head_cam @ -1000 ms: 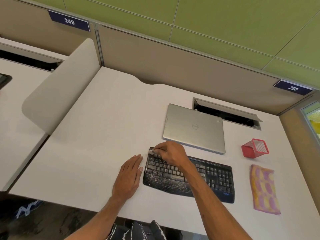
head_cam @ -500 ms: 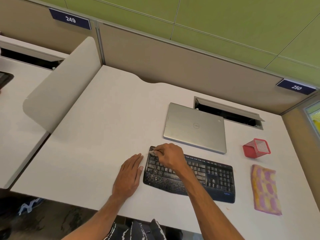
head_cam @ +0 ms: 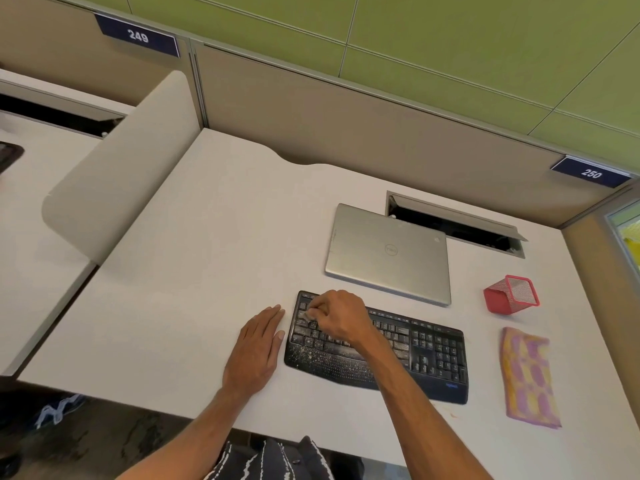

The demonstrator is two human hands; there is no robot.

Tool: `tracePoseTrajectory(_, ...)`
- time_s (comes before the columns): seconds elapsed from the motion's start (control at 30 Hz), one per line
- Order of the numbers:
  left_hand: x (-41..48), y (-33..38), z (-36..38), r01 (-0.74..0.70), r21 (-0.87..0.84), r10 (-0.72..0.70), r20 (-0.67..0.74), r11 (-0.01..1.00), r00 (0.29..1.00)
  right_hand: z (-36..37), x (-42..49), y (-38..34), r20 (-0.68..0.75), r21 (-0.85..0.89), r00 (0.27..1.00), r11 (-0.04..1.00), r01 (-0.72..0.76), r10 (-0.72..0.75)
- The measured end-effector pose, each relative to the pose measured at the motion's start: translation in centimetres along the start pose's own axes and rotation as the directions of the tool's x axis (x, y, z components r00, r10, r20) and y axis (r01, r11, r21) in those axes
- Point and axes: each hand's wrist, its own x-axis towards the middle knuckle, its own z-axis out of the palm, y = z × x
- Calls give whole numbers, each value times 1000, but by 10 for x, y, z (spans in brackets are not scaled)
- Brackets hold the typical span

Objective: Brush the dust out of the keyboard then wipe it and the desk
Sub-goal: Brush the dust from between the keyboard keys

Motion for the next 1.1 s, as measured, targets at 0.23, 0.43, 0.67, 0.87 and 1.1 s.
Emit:
tracePoseTrajectory(0.23, 1, -1, 0, -6, 0, 6, -1, 1000, 1000, -3, 5, -10, -56, -33, 996, 997, 63, -65)
tracePoseTrajectory(0.43, 0, 1, 0, -2, -2, 2, -4, 1000, 1000, -15, 0, 13, -9, -107, 999, 993, 45, -46)
tracePoseTrajectory(0.67, 0, 0, 1, -7, -3, 7, -12, 1000, 1000, 10, 7, 1, -50, -27, 994, 995, 96, -97)
tracePoseTrajectory(0.87, 0, -1, 1, -5, -12, 5, -14, 1000, 1000, 3, 8, 10, -40, 19, 994, 994, 104, -103)
tracePoseTrajectory(1.1, 0, 1, -2, -1, -21, 1, -14, 1000, 1000, 10, 8, -9, -169, 114, 982, 988, 105, -85)
